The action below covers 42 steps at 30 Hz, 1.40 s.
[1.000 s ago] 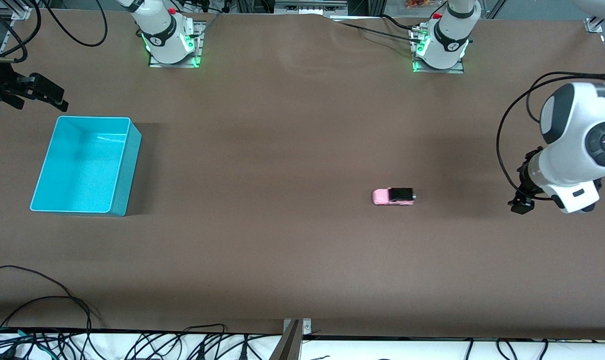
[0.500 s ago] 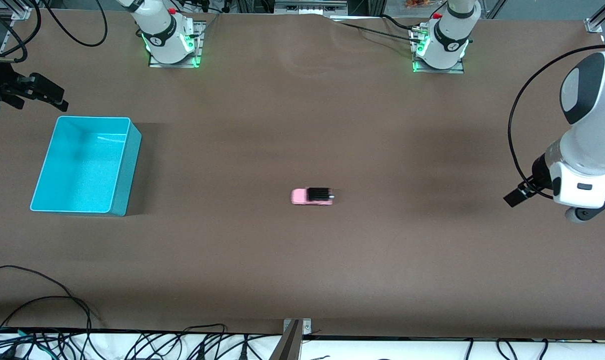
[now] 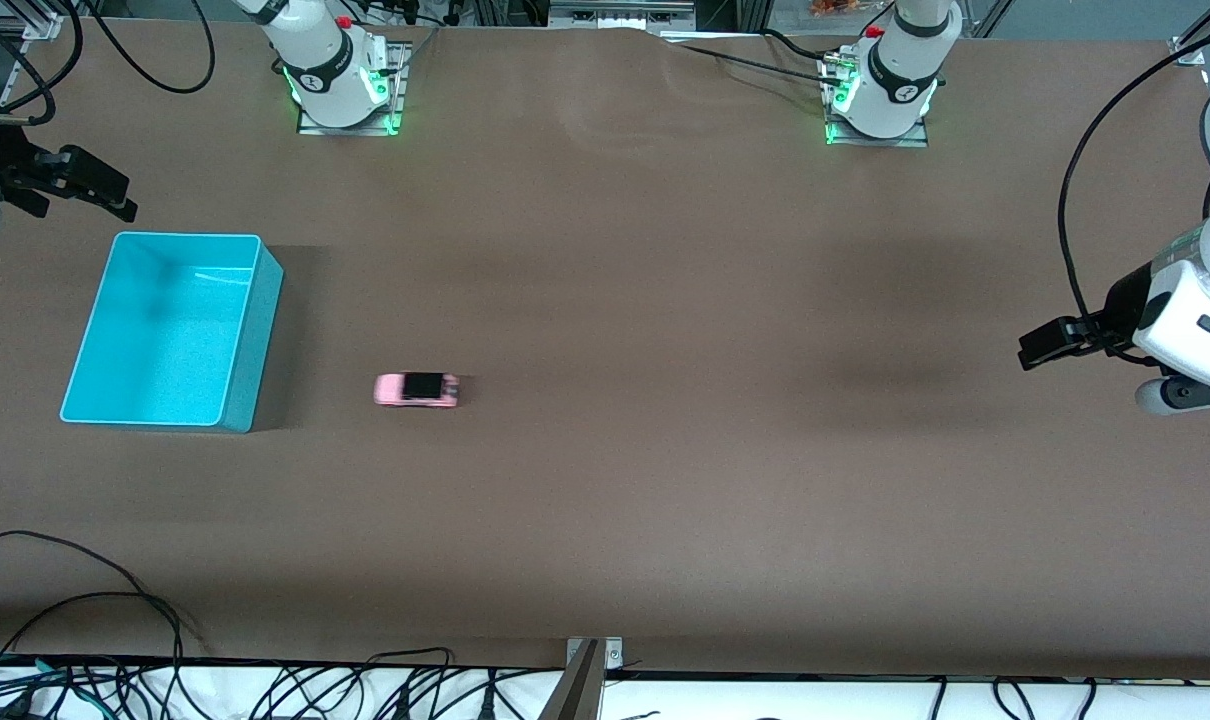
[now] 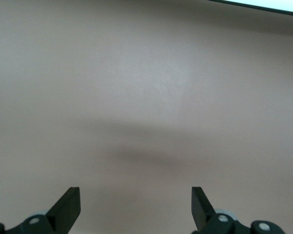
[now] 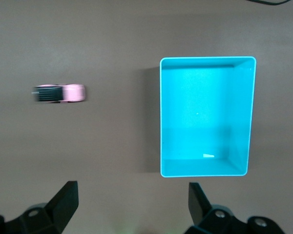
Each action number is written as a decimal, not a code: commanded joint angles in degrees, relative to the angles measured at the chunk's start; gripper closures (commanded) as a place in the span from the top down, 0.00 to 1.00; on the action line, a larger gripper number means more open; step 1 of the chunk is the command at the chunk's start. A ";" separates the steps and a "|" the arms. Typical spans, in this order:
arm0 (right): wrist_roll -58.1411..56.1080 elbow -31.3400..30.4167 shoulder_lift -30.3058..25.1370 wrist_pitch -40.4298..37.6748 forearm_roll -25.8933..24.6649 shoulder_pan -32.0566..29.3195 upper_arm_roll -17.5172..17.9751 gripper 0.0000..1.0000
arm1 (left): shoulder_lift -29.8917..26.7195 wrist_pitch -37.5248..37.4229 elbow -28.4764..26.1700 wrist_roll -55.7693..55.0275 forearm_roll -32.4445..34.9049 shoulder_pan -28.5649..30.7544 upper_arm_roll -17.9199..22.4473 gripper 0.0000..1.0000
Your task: Wind and store pink jeep toy
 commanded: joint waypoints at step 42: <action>0.46 0.85 -0.11 -1.48 -0.40 0.09 -0.22 1.00 | -13.22 -2.34 -11.95 7.66 -8.96 -16.07 20.33 1.00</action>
